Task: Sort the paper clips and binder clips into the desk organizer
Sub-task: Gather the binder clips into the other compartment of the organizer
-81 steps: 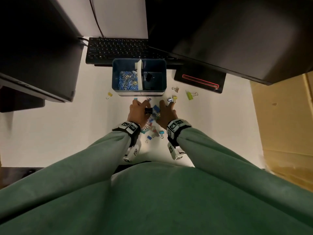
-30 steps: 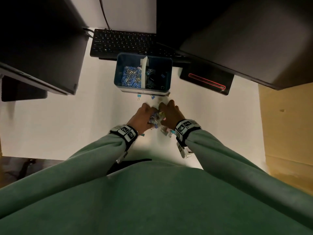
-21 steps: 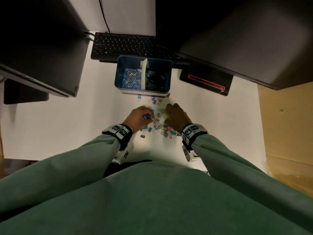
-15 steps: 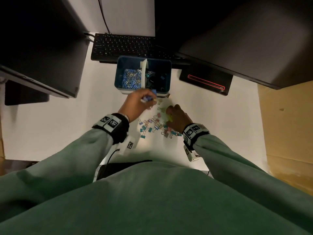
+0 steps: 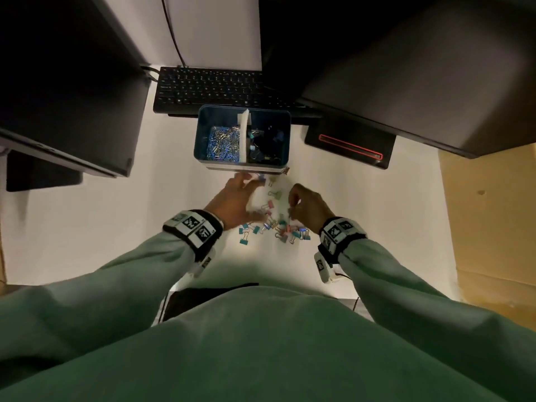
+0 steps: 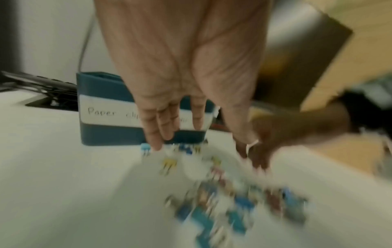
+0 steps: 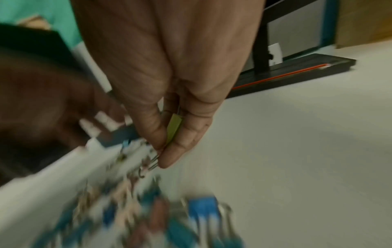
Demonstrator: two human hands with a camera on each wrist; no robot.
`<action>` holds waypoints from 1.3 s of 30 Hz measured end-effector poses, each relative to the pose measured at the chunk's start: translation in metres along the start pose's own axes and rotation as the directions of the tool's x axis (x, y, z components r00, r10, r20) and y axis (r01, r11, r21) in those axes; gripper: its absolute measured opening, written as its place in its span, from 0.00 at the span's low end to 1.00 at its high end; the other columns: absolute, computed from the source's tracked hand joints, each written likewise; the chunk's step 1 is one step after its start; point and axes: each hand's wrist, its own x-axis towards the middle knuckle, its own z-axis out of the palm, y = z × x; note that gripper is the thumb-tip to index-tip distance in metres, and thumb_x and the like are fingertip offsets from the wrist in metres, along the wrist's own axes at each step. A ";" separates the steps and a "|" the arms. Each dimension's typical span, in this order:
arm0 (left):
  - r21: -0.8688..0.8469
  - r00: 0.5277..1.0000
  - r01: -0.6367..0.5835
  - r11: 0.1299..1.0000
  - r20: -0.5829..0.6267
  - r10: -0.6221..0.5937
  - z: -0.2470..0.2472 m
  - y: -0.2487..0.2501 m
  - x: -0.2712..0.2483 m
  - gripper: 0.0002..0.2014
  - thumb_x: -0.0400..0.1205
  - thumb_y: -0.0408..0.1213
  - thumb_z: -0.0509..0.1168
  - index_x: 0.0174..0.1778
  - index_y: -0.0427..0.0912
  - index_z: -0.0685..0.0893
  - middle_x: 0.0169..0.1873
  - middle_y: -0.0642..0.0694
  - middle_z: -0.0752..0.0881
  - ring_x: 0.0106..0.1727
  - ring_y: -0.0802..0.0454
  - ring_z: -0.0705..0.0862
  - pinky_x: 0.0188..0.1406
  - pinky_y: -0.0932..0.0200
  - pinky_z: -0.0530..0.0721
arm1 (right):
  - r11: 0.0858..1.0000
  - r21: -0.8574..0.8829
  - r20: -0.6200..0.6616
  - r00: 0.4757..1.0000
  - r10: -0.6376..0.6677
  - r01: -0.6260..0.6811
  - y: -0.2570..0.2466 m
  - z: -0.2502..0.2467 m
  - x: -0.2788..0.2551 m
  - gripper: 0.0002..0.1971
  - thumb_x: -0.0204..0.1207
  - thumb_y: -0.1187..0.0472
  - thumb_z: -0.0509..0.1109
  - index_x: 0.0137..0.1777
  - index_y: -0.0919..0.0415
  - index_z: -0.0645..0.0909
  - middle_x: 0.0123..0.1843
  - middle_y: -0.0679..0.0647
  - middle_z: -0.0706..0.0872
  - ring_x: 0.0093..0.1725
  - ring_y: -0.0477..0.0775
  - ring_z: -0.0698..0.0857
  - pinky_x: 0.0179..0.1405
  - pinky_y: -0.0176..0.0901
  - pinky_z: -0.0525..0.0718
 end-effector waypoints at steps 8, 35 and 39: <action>0.338 0.996 0.039 0.940 0.065 -0.065 0.043 -0.007 0.028 0.63 0.60 0.64 0.77 0.83 0.49 0.46 0.79 0.40 0.49 0.75 0.35 0.56 0.73 0.37 0.65 | 0.959 0.156 -0.269 0.945 -0.188 0.235 -0.090 -0.054 0.048 0.08 0.73 0.69 0.73 0.49 0.61 0.78 0.46 0.53 0.84 0.44 0.50 0.83 0.41 0.38 0.83; -0.334 0.987 0.059 0.941 -0.124 -0.106 0.015 -0.003 -0.003 0.07 0.74 0.28 0.72 0.43 0.42 0.83 0.43 0.42 0.85 0.44 0.44 0.84 0.40 0.62 0.79 | 0.942 -0.332 0.036 0.999 -0.027 0.037 -0.012 0.039 0.006 0.15 0.76 0.61 0.67 0.62 0.56 0.71 0.58 0.60 0.72 0.44 0.61 0.81 0.42 0.53 0.84; -0.517 0.948 -0.065 0.853 -0.299 -0.109 -0.037 0.035 0.020 0.06 0.76 0.31 0.71 0.46 0.43 0.83 0.39 0.54 0.85 0.39 0.65 0.82 0.39 0.78 0.78 | 0.965 -0.263 0.050 0.999 -0.004 0.017 -0.003 0.032 0.002 0.20 0.69 0.62 0.74 0.58 0.56 0.69 0.52 0.55 0.66 0.36 0.56 0.76 0.36 0.49 0.81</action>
